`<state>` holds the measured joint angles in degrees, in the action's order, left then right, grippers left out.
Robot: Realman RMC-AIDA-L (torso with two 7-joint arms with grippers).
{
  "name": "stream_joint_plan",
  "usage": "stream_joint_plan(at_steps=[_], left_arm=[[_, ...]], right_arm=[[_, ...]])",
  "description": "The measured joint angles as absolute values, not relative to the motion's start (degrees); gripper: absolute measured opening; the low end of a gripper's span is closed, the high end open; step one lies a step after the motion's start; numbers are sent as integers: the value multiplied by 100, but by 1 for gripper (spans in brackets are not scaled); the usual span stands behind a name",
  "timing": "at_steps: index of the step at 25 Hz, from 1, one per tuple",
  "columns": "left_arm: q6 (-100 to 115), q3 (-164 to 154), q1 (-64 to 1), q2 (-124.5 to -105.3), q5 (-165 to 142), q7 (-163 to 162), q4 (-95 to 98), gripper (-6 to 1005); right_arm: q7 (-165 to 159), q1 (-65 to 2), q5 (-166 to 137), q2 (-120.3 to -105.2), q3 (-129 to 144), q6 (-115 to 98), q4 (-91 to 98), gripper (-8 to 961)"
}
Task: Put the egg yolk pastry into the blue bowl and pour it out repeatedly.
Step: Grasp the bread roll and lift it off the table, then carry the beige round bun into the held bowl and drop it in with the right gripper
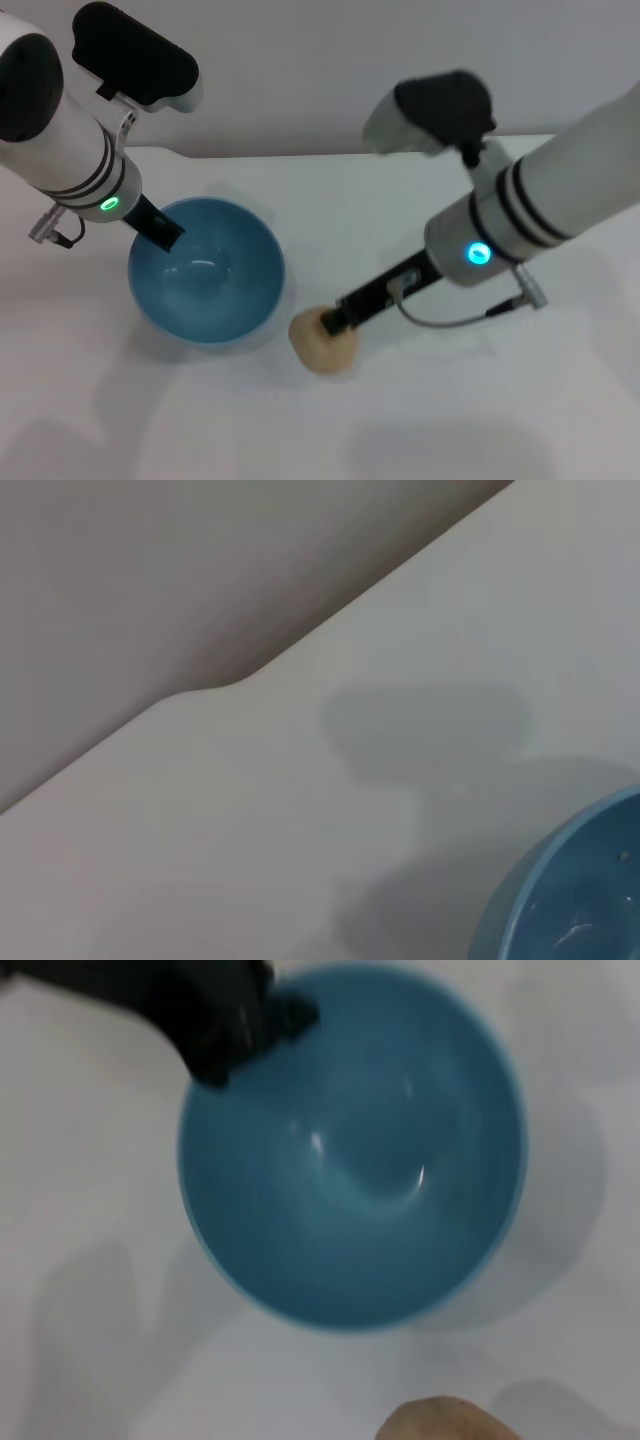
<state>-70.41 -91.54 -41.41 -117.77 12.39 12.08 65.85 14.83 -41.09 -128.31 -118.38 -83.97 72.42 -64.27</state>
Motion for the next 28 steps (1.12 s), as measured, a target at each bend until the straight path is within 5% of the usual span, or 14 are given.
stream_joint_plan(at_steps=[28], left_arm=[[-7869, -9631, -4498, -11843, 2007, 1196, 6654, -1]], right_arm=[[1714, -4377, -13255, -11877, -8961, 7025, -6986, 37]])
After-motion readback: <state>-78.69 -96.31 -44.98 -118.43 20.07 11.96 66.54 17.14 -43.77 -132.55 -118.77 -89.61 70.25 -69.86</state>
